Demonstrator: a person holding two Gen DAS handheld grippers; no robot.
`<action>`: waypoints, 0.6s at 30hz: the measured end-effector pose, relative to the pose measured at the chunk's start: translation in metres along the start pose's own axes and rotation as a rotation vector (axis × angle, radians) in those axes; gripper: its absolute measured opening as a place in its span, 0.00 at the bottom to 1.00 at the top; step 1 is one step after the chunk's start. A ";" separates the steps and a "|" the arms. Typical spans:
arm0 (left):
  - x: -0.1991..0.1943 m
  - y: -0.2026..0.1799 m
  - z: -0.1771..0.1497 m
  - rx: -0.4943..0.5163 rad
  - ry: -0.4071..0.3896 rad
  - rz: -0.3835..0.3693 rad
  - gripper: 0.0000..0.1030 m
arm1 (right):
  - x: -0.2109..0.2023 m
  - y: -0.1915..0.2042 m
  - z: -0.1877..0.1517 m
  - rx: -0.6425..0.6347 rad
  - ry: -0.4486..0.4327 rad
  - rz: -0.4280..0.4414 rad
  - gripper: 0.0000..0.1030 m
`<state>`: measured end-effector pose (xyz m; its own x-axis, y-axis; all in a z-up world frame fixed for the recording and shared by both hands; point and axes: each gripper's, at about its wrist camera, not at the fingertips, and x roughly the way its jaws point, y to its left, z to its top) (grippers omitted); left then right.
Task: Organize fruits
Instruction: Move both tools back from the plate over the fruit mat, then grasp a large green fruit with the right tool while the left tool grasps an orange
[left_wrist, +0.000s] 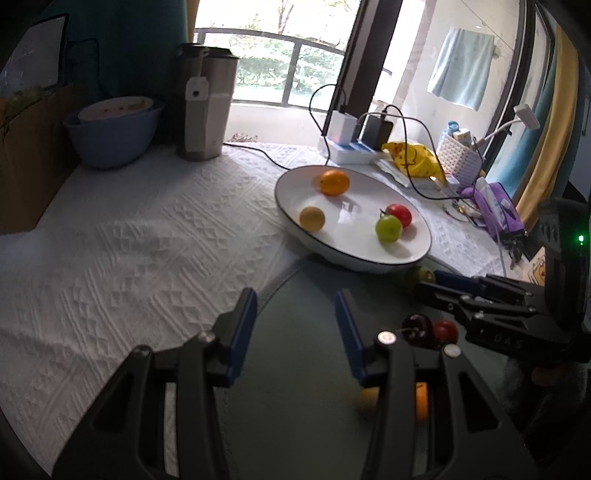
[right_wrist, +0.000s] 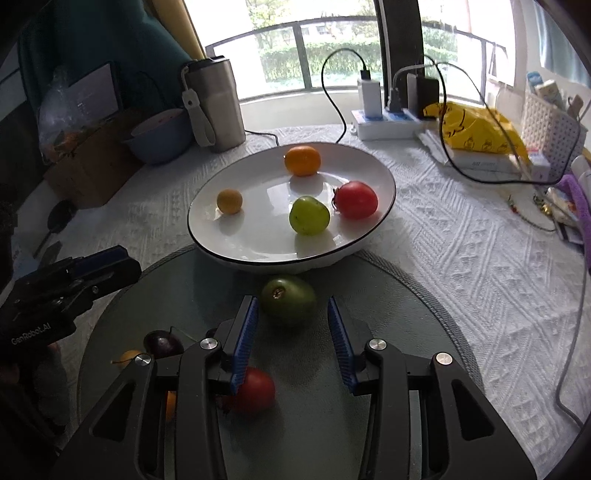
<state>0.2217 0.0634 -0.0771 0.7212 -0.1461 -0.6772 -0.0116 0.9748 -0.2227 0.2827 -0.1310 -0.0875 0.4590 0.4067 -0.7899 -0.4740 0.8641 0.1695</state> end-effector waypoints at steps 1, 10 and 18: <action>0.001 0.001 0.001 -0.002 0.001 -0.001 0.44 | 0.001 0.000 0.001 0.002 0.003 0.001 0.40; -0.001 -0.001 -0.001 0.003 -0.002 -0.009 0.44 | 0.004 0.005 0.002 -0.027 0.015 0.008 0.34; -0.012 -0.011 -0.002 0.023 -0.019 -0.011 0.44 | -0.012 0.005 -0.003 -0.021 -0.015 0.009 0.34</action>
<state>0.2114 0.0543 -0.0683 0.7344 -0.1541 -0.6610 0.0127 0.9768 -0.2137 0.2726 -0.1327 -0.0791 0.4659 0.4188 -0.7794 -0.4935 0.8541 0.1640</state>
